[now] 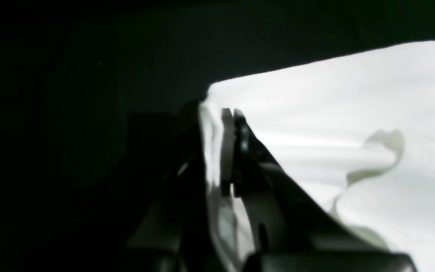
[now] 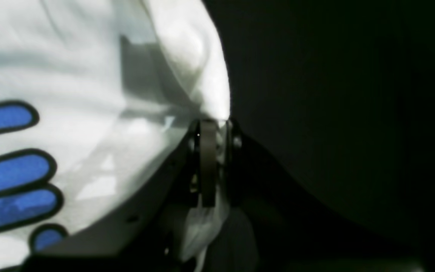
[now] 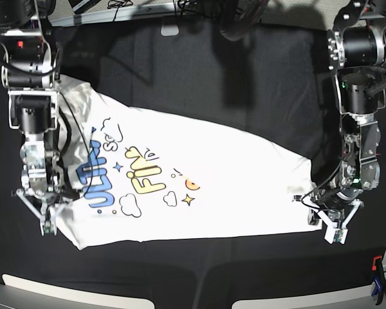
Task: Layout the t-shirt on the table in an organized manner, then fold the t-shirt properly
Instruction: 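Release the hem with the left gripper and move it toward the shirt's shoulder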
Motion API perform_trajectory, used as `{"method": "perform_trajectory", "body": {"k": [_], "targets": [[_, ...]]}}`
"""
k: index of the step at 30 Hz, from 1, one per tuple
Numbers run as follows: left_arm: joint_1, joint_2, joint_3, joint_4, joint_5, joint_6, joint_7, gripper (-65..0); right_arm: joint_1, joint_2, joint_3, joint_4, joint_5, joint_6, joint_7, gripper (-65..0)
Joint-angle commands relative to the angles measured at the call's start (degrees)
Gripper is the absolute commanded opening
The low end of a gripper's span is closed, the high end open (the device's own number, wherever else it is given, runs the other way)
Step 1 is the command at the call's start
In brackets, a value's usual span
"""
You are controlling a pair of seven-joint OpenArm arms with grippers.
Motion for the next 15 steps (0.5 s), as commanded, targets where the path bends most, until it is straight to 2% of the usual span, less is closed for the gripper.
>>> {"method": "perform_trajectory", "body": {"k": [1,10,15], "targets": [[-1.99,-0.70,-0.20,0.98,-0.42,0.26,-1.75,-65.0,2.71,0.92,0.22,0.83,-0.63,-0.44,1.40,-65.0],[-7.39,-0.66,-0.20,0.61,-0.02,0.26,-3.39,-65.0,4.55,0.92,0.22,0.83,-0.61,-0.22,1.05,-65.0],[-11.78,-0.66,-0.20,-6.54,0.02,0.26,-5.22,-65.0,4.55,0.90,0.22,0.83,-0.59,-0.22,0.59,-65.0]]}}
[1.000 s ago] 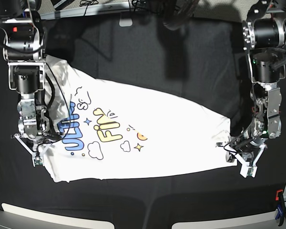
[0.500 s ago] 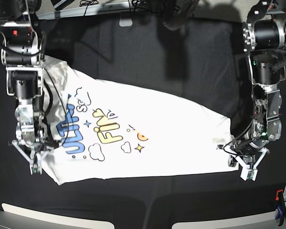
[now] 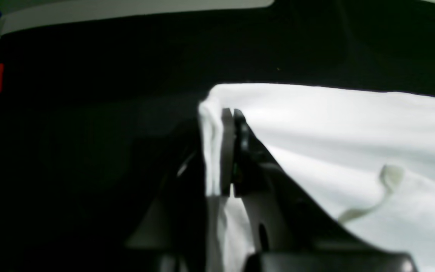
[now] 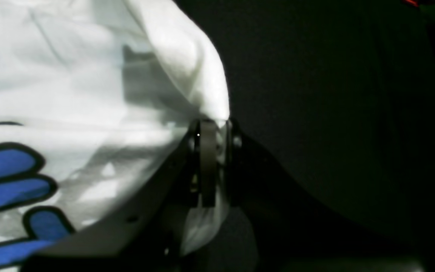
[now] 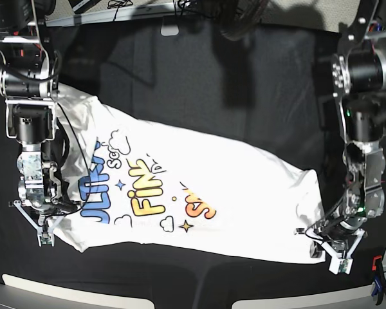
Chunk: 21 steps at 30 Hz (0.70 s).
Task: Layout the t-shirt on the table in an organized manner, then fold the t-shirt properly
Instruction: 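Release the hem with the left gripper and move it toward the shirt's shoulder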
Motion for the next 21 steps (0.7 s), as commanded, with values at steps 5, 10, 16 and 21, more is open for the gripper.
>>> {"method": "perform_trajectory", "body": {"k": [5,10,16,21], "targets": [[-6.10,-0.63,-0.20,-8.46,-0.33,0.46,-5.70,-65.0,2.16,0.94,0.22,0.85,-0.61,-0.61,0.83,-65.0],[-7.06,-0.66,-0.20,-10.49,-0.46,0.46,-6.93,-65.0,2.16,0.92,0.22,0.85,-0.61,-0.63,1.07,-65.0],[-7.06,-0.66,-0.22,-10.49,-0.46,0.46,-6.93,-51.5,2.16,0.94,0.22,0.85,-0.63,-0.63,0.22,-65.0],[-7.06,-0.66,-0.22,-10.49,-0.48,0.46,-5.79,-37.3,2.16,0.94,0.22,0.85,-0.63,-0.63,0.20,-65.0]]}}
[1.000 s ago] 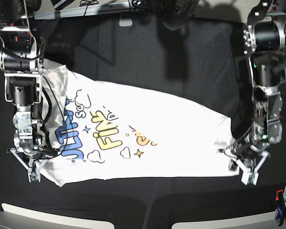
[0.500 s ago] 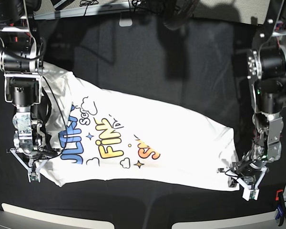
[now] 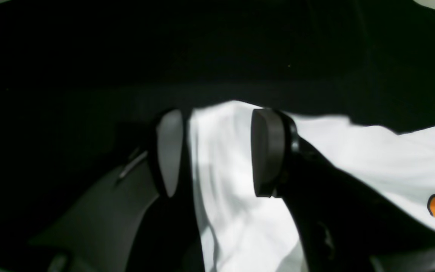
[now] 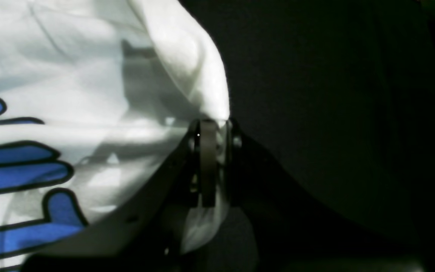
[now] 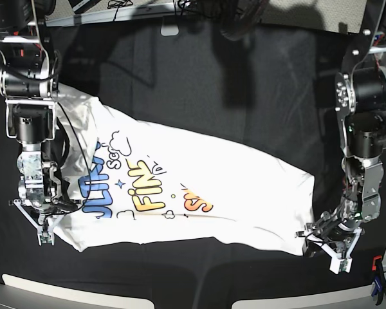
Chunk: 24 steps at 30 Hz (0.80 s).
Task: Layout the t-shirt on the table in an organized manner, then fold the t-shirt properly
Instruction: 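Release the hem with the left gripper and move it toward the shirt's shoulder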
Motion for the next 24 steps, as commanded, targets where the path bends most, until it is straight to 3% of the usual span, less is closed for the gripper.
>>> {"method": "perform_trajectory", "body": {"k": [1,5,9,13,15,21,23,24], "targets": [[-2.36,-0.48,-0.17,0.90,-0.57,0.22,-0.24,-37.3,2.19,0.92,0.22,0.85,-0.66,-0.61,1.11,-65.0],[-2.34,-0.48,-0.17,0.92,-0.61,0.24,2.89,-37.4,2.19,0.92,0.22,0.85,-0.68,-0.61,1.25,-52.4],[-2.36,-0.46,-0.17,1.09,-7.48,-0.17,8.15,-37.4,2.21,0.94,0.22,0.90,-0.70,-0.61,-0.76,-49.8],[-2.36,-0.46,-0.15,1.46,-15.87,-10.64,11.85,-37.4,2.16,0.94,0.22,2.64,-0.87,-0.63,-4.04,-49.8],[-2.34,-0.28,-0.17,1.46,-19.32,-13.07,13.46,-37.4,2.16,0.94,0.22,4.63,-0.90,-0.63,-4.92,-49.8],[-2.19,2.45,-0.17,1.44,-19.26,-13.29,18.10,-37.4,1.68,0.94,0.22,12.52,-0.90,-0.66,-7.80,-49.8],[-2.21,4.26,-0.17,1.42,-15.08,-12.72,18.05,-37.4,0.52,0.96,0.22,15.72,-0.98,-0.66,-8.00,-49.8],[-2.23,5.31,-0.17,1.42,-12.61,-10.91,17.88,-37.4,-0.33,0.94,0.22,17.55,-1.09,-0.63,-8.02,-49.8]]}}
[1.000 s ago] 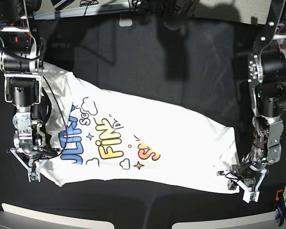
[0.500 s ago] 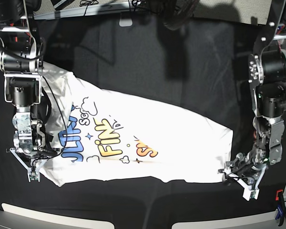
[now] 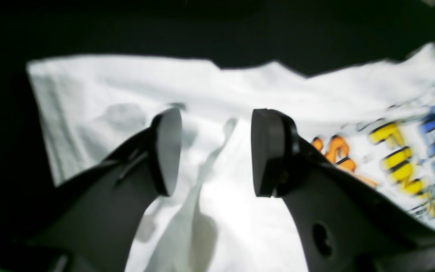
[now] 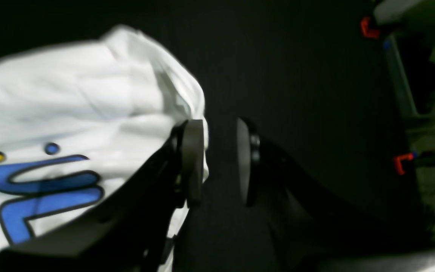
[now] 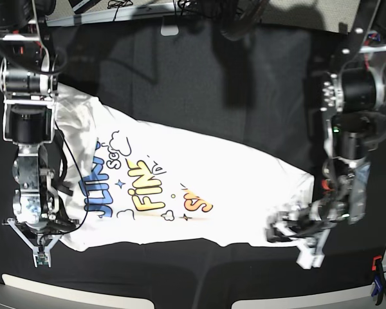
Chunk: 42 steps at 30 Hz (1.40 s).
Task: Layout the t-shirt on the table in an organized manner, then fold the t-shirt properly
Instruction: 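Release the hem with the left gripper and move it toward the shirt's shoulder, then grasp the shoulder with the left gripper and pull it outward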
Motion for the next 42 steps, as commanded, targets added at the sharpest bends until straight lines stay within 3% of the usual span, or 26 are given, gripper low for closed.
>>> {"method": "perform_trajectory", "body": {"k": [1,5,8,13,18,24,28,29,34,42], "targets": [[-2.27,1.03,-0.13,0.96,1.40,0.63,-1.40,-37.4,0.70,0.81,0.22,2.80,-0.37,-0.37,0.92,-49.8],[-2.36,3.74,-0.13,0.24,8.85,5.35,-4.55,-37.4,-5.05,0.81,0.22,11.91,-0.35,-0.37,0.76,-49.8],[-2.38,3.21,-0.15,0.07,10.88,5.62,-5.77,-37.4,-10.10,0.81,0.22,18.16,-0.37,-0.35,0.13,-49.8],[-2.10,0.81,-0.15,-0.02,10.91,7.10,-6.73,-37.4,-18.47,0.76,0.22,25.90,-0.33,-0.37,0.20,-49.8],[-2.05,1.07,-0.15,-2.58,6.78,6.58,-4.22,-37.4,-24.85,0.76,0.22,31.63,-0.33,-0.37,0.24,-49.9],[-1.20,1.14,-0.15,-11.78,11.34,6.40,-7.48,-37.4,-28.24,0.15,0.22,35.36,-0.33,-0.39,0.00,-49.9],[1.16,0.81,-0.15,-12.94,8.24,6.25,-7.76,-37.4,-28.39,-1.05,0.22,35.52,-0.33,-0.37,-0.02,-49.9],[1.57,0.85,-0.15,-12.79,6.78,5.14,-7.02,-37.4,-28.39,-1.42,0.22,35.52,-0.35,-0.37,0.09,-49.9],[1.75,0.87,-0.15,-12.57,-2.86,-7.26,-2.82,-37.4,-28.39,-3.19,0.22,35.52,-0.35,-0.37,0.72,-49.9],[1.73,0.87,-0.15,-12.55,-5.20,-8.33,-2.93,-37.5,-28.39,-3.98,0.22,35.52,-0.35,-0.37,1.07,-49.9]]}}
